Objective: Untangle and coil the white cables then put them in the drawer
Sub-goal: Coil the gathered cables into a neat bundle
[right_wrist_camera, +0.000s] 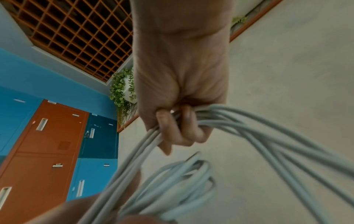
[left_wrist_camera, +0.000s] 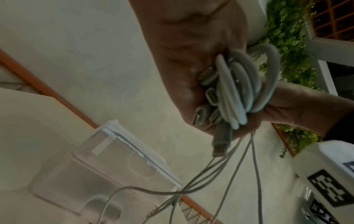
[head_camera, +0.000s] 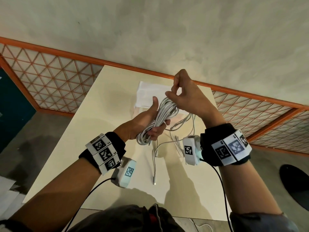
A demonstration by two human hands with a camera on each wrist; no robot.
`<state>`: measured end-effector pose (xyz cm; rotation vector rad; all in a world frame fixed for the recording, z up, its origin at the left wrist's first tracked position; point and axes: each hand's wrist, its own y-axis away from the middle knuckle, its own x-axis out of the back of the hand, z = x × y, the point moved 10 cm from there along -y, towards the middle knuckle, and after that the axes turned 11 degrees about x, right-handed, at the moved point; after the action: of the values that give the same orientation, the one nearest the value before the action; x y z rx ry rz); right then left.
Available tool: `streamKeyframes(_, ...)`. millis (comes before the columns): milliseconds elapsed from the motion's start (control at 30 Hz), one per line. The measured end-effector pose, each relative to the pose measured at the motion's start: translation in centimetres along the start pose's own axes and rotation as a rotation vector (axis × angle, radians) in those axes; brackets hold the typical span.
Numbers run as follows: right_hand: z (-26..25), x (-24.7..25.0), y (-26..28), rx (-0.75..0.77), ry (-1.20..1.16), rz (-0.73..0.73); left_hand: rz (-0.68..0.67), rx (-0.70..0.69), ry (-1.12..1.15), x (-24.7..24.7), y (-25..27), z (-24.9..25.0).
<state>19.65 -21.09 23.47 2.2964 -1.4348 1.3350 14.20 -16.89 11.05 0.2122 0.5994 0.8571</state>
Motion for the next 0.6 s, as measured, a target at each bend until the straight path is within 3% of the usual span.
streamKeyframes(167,0.1,-0.8,-0.4,0.007,0.069,-0.009,0.057,0.059,-0.200,0.0,0.4,-0.5)
streamKeyframes(367,1.7,-0.9,-0.6,-0.017,0.199,0.104,0.104,0.068,-0.249,-0.1,0.8,-0.8)
streamKeyframes(500,3.4,-1.7,-0.1,-0.070,0.268,0.061,0.215,0.029,-0.487,0.0,1.6,-0.3)
streamKeyframes(600,4.1,-1.9,0.3,-0.073,0.197,0.025,0.265,0.031,-0.482,0.7,1.6,-0.2)
